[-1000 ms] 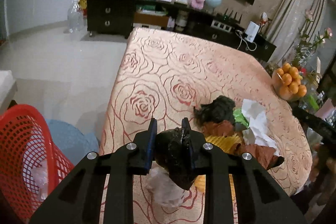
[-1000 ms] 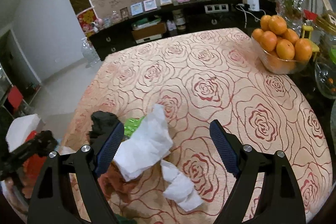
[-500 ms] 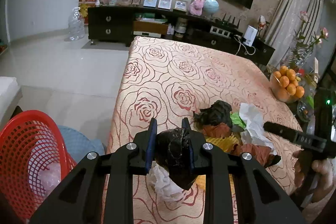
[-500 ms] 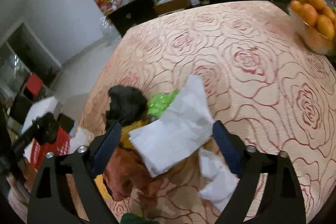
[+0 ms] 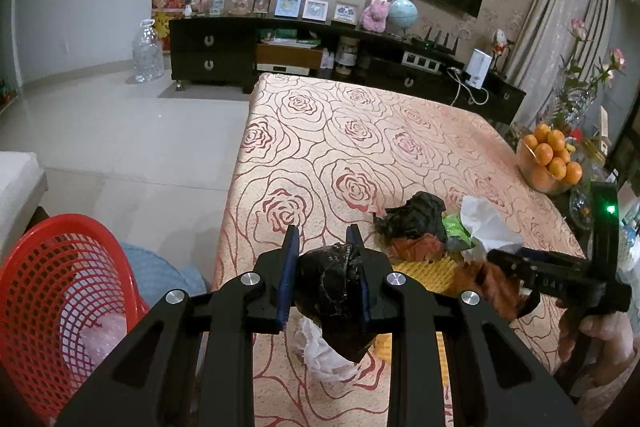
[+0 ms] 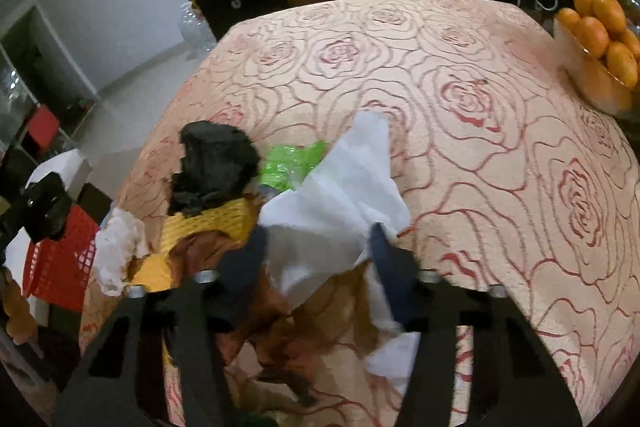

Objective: Collect trash
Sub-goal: 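Grasp the white tissue with the right tool, lifting it off the bedspread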

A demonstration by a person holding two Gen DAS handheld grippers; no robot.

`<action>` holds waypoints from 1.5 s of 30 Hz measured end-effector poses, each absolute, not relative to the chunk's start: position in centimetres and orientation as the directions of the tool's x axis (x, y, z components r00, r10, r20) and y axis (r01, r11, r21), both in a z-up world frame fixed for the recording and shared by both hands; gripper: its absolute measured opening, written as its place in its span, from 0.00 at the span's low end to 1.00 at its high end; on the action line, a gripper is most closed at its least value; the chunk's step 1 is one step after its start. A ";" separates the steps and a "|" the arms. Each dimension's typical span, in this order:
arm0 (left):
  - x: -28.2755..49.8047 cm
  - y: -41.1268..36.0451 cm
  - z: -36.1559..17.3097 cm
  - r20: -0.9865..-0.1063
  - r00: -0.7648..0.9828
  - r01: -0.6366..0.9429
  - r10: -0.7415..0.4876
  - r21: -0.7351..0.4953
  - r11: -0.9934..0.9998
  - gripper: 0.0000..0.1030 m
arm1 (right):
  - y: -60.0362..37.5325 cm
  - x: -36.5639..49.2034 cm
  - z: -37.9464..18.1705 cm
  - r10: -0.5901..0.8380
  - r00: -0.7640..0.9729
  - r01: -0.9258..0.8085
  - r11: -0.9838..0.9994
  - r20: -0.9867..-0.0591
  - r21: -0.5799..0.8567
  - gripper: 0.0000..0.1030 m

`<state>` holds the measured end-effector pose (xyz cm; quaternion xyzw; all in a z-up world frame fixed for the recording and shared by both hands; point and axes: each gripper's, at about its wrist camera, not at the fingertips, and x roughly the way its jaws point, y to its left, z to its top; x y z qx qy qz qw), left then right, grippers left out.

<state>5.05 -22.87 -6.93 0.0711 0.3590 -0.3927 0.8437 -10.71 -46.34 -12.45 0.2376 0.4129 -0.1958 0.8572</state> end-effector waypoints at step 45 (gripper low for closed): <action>4.9 -21.4 -5.8 -0.626 0.480 0.697 -0.614 -0.153 0.701 0.23 | -50.4 -11.6 -9.3 -0.243 0.680 0.583 0.751 -0.691 0.310 0.17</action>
